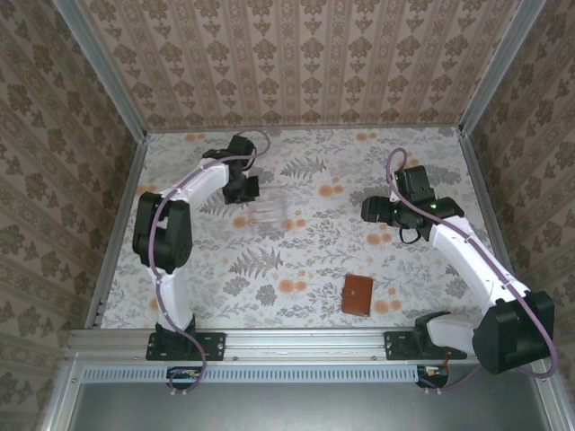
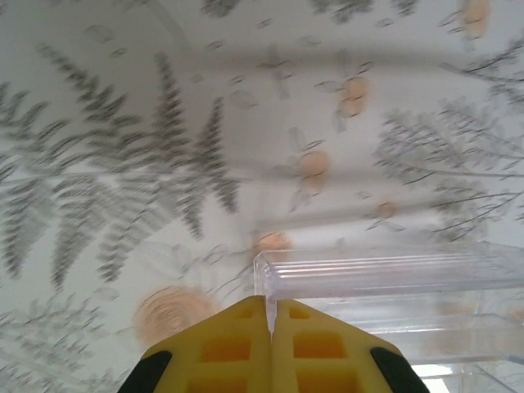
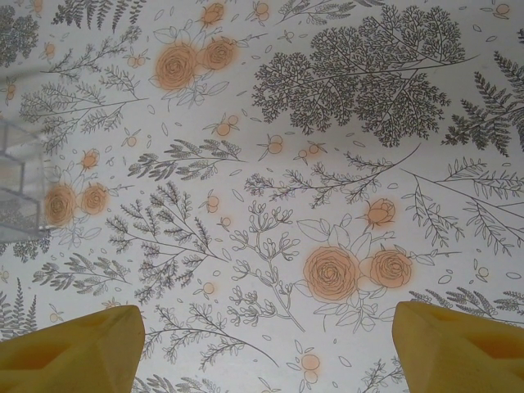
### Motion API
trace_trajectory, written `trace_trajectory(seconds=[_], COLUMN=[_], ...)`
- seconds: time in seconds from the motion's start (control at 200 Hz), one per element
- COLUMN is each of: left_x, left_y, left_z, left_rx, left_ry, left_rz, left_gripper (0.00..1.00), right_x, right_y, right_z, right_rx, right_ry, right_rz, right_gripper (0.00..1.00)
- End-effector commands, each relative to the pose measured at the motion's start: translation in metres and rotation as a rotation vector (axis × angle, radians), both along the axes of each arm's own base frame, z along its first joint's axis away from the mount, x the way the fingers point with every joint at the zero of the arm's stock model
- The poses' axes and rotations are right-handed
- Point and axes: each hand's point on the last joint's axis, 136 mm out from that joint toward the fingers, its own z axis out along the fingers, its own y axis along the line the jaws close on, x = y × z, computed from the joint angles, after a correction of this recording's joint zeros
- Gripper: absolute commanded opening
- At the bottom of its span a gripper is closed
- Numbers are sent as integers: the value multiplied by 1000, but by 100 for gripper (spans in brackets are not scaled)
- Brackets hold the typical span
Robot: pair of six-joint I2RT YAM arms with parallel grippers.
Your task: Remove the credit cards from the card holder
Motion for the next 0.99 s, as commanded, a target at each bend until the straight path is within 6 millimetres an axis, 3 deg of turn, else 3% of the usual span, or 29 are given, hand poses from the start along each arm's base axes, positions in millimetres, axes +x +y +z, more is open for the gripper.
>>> trace_trajectory(seconds=[0.0,0.035,0.16,0.33,0.64,0.99], left_x=[8,7,17,27,31,30], left_y=[-20,-37,-65,-88,-95,-97], left_z=[7,7,8,6,4,33], left_rx=[4,2,2,20,26,-2], left_ry=[1,-1,0,8,24,-20], left_rz=[-16,-45,-86,-118,-118,-133], left_gripper=[3,3,3,3,10,18], right_x=[0,1,4,6,3,-26], right_y=[1,2,4,5,4,16], right_z=[9,8,7,5,1,-6], right_rx=[7,10,11,5,-13,37], right_ry=[-16,-17,-15,-8,21,131], right_rz=[-11,-9,1,10,26,30], right_gripper=[81,81,81,81,83,84])
